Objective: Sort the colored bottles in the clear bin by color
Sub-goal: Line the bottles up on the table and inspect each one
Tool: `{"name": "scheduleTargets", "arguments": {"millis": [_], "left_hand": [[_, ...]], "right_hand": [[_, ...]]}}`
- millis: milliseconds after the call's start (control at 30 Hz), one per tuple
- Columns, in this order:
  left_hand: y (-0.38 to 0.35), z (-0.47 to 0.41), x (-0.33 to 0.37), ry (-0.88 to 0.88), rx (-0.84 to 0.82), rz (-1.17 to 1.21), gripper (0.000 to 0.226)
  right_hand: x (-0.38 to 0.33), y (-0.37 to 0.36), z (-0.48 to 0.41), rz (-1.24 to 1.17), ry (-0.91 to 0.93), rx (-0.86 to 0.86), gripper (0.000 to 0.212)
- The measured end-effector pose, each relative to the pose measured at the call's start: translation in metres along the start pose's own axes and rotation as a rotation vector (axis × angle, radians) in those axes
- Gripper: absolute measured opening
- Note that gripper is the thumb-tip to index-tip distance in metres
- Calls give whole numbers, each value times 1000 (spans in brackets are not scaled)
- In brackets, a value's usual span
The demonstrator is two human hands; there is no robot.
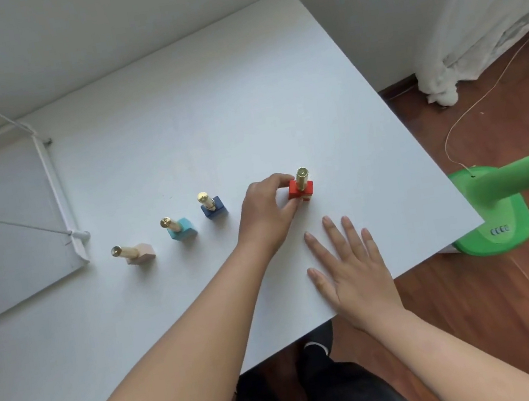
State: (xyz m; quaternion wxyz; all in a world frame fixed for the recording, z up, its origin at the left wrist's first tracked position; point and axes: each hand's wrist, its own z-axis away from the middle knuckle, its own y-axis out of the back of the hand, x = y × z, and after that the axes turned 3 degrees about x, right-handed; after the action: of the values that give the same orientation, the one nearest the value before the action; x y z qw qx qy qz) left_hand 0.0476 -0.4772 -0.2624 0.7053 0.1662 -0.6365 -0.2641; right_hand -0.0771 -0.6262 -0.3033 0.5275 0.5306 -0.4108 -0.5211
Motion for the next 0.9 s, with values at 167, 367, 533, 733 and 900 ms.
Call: {"name": "scheduleTargets", "arguments": {"millis": [167, 367, 533, 733, 900], "left_hand": [[10, 6, 2, 88, -16, 152, 9], [42, 33, 0, 143, -24, 302, 11], [77, 55, -2, 181, -31, 411, 14], [111, 77, -4, 213, -53, 520, 16], [134, 92, -9, 221, -75, 544, 17]], "right_hand": [[0, 2, 0, -17, 8, -31, 59], [-4, 28, -20, -324, -112, -18, 51], [-26, 109, -68, -1002, -232, 21, 41], [-66, 160, -96, -1200, -53, -208, 35], [-88, 165, -91, -1248, -52, -187, 21]]}}
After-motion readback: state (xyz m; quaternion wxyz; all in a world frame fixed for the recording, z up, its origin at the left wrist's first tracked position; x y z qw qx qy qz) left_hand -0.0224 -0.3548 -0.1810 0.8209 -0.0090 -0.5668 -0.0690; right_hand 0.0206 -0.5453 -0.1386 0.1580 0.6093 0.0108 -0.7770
